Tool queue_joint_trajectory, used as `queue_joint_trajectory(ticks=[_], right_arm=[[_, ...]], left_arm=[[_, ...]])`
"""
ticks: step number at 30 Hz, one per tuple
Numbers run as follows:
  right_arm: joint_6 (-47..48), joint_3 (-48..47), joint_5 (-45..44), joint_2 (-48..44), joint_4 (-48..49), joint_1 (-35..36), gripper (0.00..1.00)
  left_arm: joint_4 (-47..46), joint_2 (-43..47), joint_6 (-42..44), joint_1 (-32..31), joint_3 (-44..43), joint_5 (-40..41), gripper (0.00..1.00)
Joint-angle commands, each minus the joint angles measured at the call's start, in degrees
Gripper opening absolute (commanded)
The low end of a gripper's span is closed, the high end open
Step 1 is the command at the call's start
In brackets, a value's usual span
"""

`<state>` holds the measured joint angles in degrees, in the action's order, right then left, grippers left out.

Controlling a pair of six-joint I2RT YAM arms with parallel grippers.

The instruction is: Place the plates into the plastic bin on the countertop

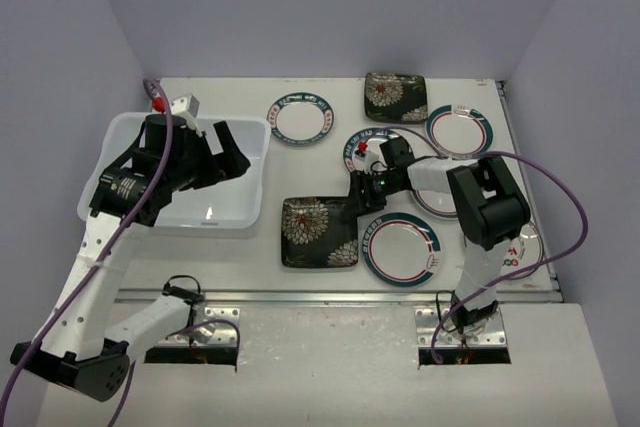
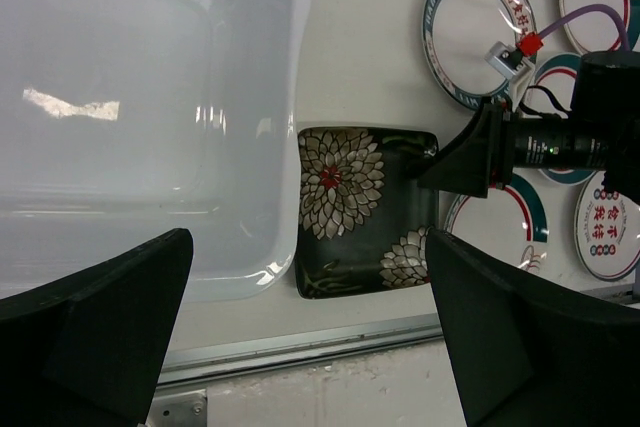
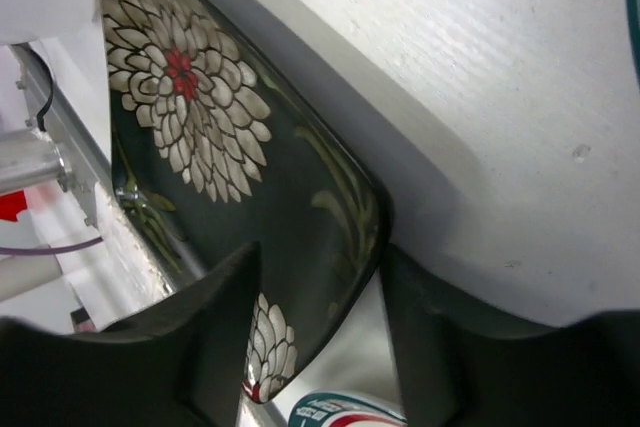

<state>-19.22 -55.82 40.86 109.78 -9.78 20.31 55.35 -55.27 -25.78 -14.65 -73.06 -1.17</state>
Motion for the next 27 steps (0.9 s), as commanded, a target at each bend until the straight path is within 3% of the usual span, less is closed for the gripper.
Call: queue_joint_trajectory(ticks=[1,5,10,17,22,27], right_arm=[[0.24,2.63,0.44,2.11,4.98,0.09,0.40],[-2.90,2.81,1.58,4.64,8.08,-0.01,0.25],[-8.42,2.75,2.29,5.29,9.43,-0.21,0.00],[-16.19,-0.50,5.45,-5.97,7.52,-1.19,0.00],[-24.21,-0.26,12.89,-12.68,5.15,-5.89,0.00],[-24.36,2.02,16.15,-21.02,1.17,-10.90,0.00]], left_arm=[[1.12,1.65,-0.84,-1.33,-1.63,0.27,1.00],[2.12,2.53,-1.29,-1.87,-2.00,-0.23,1.00],[2.11,3.26,-1.29,-2.05,-0.35,-0.76,1.00],[0.59,3.87,-1.03,-2.05,0.99,-2.95,1.00],[-1.58,2.82,-1.20,-2.05,0.57,-6.40,1.00],[-4.34,1.62,-1.13,-2.02,0.70,-8.41,1.00]])
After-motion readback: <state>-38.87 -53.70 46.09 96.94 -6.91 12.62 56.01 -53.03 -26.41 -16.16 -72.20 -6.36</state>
